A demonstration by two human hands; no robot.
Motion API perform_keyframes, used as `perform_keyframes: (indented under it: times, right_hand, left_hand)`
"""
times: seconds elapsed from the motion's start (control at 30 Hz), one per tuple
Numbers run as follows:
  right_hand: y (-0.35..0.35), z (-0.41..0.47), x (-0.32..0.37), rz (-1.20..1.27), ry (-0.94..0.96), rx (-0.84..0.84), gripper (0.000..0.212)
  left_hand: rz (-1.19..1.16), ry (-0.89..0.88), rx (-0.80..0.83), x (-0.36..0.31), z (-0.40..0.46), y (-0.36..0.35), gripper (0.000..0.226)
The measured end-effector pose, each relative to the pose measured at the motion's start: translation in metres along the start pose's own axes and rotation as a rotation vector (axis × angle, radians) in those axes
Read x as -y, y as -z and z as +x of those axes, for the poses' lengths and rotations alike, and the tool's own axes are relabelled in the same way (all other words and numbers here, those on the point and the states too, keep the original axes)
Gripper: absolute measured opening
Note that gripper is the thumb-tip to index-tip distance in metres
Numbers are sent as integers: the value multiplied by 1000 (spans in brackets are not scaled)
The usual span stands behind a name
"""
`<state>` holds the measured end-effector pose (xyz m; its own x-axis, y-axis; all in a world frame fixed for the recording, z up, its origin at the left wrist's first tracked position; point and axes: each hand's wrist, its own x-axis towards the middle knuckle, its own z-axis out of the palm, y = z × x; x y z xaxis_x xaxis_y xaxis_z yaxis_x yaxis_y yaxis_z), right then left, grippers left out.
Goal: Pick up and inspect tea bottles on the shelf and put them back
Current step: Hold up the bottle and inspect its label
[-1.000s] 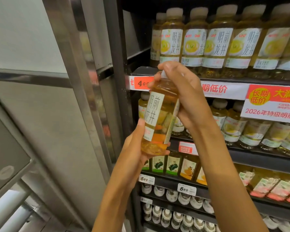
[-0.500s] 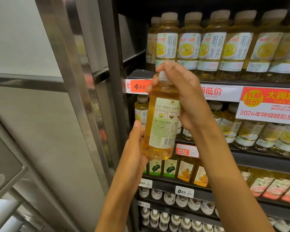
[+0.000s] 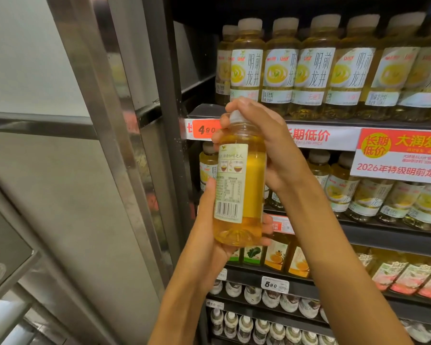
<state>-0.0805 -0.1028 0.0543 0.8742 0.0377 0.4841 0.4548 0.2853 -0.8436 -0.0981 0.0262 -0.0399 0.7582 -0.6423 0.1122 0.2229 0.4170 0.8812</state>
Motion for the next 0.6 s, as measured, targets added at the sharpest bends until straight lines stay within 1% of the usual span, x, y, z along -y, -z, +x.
perform_keyframes:
  times: [0.07,0.17,0.23,0.3,0.4,0.5,0.6]
  right_hand:
    - [-1,-3,0,-121,66,-42,14]
    - [-6,-3,-1,-323,144,-138,15]
    - [-8,-2,-2,-352,126,-152,21]
    - [-7,-1,-3,-287,56,-96,25]
    - [-2,1,-7,-34,-88,-1,25]
    - [2,3,-13,191,-176,18,25]
    - [7,4,-18,230,-242,-42,23]
  left_hand:
    - [137,-69,-90,-2,1,4,70]
    - [265,-153,-84,-4,-2,4,63]
    - [271,-175,-108,-4,-3,3,61]
    - [151,-145,-92,-4,-4,2,62]
    - [-159,-4,63,-6,-8,-4,72]
    - [-235,56,138,-3,-8,-6,74]
    - [-257,107,194,-4,-10,-9,77]
